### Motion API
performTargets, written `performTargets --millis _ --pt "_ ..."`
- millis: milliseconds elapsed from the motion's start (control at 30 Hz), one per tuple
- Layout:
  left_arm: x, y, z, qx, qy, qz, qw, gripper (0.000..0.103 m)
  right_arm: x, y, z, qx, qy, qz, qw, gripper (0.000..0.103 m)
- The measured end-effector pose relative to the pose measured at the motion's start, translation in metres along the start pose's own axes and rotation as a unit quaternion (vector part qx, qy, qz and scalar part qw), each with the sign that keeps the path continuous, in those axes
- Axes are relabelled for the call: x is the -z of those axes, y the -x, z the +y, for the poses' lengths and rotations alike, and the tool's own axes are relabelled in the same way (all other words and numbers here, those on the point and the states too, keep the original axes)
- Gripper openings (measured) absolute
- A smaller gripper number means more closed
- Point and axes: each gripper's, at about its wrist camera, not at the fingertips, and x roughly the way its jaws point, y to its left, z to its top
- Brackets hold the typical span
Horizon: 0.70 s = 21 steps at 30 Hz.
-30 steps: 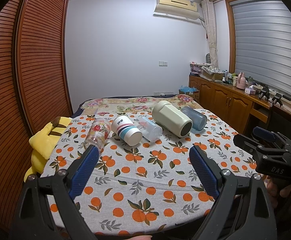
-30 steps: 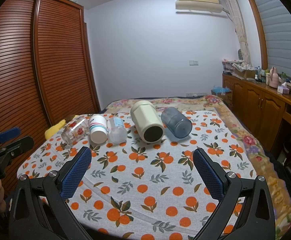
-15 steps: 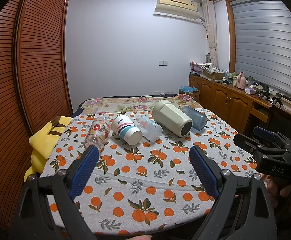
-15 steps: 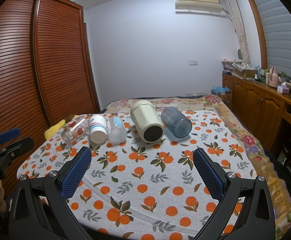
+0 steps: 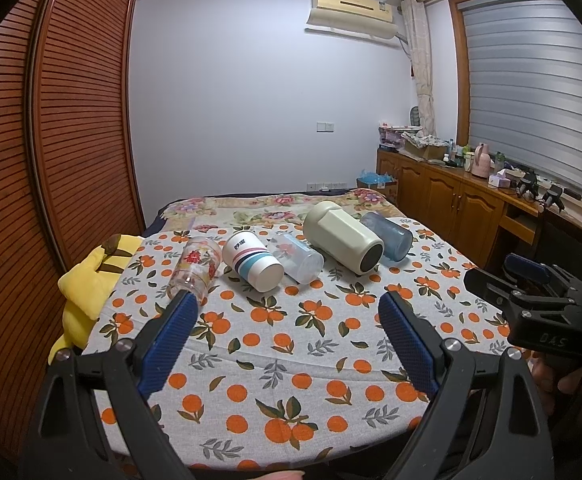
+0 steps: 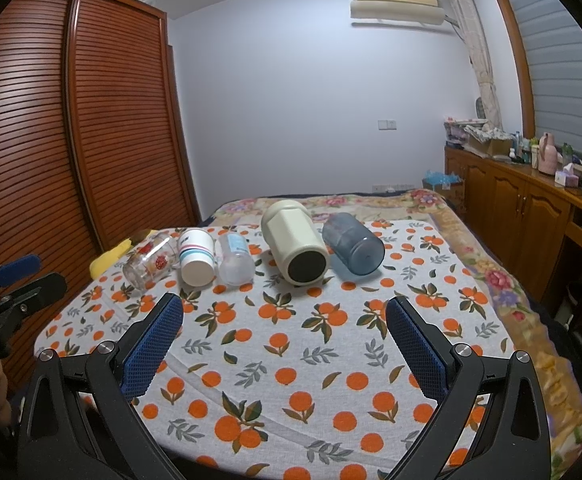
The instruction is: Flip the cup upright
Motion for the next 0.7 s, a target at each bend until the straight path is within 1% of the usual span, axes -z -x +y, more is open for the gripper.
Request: performTargets --millis 233,567,700 --pt "-0.0002 0.0008 0.0005 0.0 0.0 0.0 1.0 0.093 0.0034 0.0031 -0.004 0.0 -0.002 0.001 1.0 0.103" --pt "0.0003 0.0 -0.0001 0.0 0.001 0.001 1.0 0.093 0.0015 0.0011 0.0 0.001 -0.002 0.001 1.0 0.103" --pt "0.0025 -0.0033 0.0011 0.003 0.006 0.011 0.9999 0.093 0.0035 -0.0013 -0.0006 0.001 -0.005 0.008 1.0 0.103"
